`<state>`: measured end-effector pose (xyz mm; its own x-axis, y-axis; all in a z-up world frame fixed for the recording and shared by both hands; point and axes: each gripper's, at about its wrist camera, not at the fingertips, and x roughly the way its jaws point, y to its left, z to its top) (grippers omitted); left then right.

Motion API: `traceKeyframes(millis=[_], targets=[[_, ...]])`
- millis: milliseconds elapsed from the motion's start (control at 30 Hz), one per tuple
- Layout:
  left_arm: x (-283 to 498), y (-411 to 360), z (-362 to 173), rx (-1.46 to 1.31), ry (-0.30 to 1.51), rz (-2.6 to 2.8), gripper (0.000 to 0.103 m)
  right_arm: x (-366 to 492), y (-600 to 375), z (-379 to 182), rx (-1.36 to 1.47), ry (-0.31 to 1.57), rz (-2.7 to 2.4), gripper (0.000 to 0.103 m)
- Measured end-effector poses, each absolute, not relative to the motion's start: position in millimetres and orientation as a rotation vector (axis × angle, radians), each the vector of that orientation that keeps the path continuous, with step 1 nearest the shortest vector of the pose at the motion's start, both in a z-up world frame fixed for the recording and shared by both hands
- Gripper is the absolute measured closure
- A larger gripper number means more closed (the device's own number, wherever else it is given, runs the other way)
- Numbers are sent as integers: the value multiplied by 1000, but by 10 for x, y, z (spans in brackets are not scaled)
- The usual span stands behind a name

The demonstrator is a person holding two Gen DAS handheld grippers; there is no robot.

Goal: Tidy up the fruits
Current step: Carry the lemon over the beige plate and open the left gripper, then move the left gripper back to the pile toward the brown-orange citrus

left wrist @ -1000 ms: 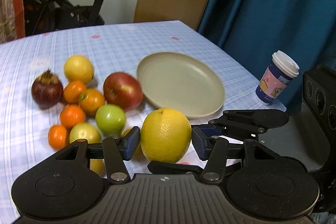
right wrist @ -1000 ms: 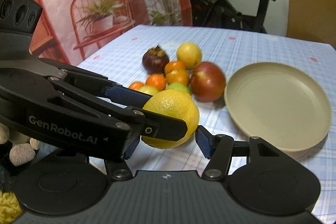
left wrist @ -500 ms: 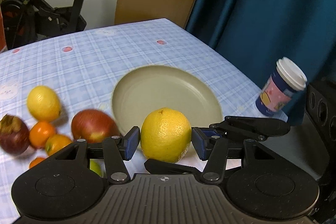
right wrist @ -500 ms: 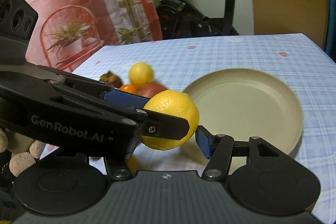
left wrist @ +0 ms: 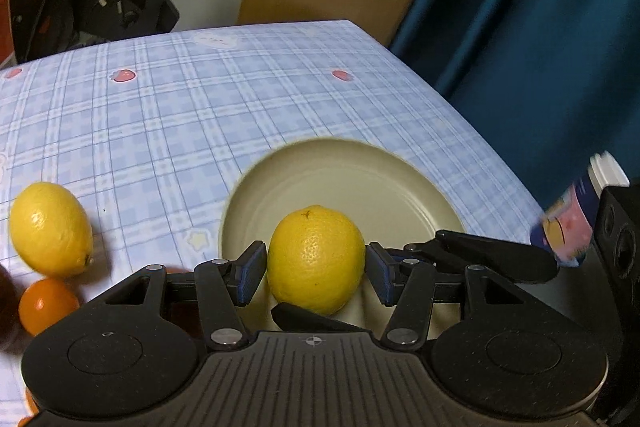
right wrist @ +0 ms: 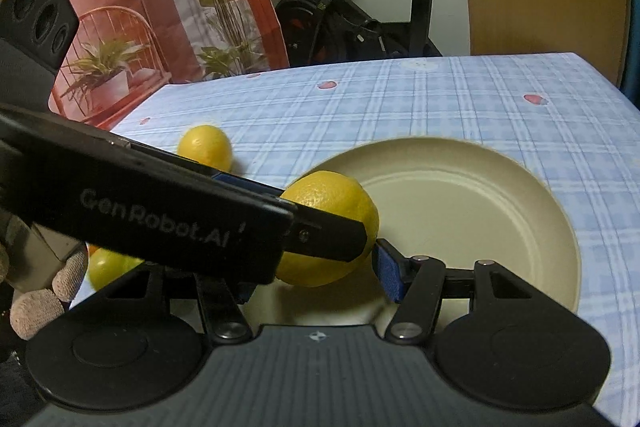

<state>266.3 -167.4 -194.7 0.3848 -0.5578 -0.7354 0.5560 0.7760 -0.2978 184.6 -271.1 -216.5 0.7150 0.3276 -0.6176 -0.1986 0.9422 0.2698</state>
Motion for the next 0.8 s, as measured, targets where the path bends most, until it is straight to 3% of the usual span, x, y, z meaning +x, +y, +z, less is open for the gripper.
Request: traceKeyframes(millis=[367,800], targets=[[2855,-1595,-1771,-99,844,-644,47,2152,-2817,-2065,164,655,222,49],[2527,-1142,-1370,-87,696,-574,47,2062,-2892,-1971,123,629,82,49]])
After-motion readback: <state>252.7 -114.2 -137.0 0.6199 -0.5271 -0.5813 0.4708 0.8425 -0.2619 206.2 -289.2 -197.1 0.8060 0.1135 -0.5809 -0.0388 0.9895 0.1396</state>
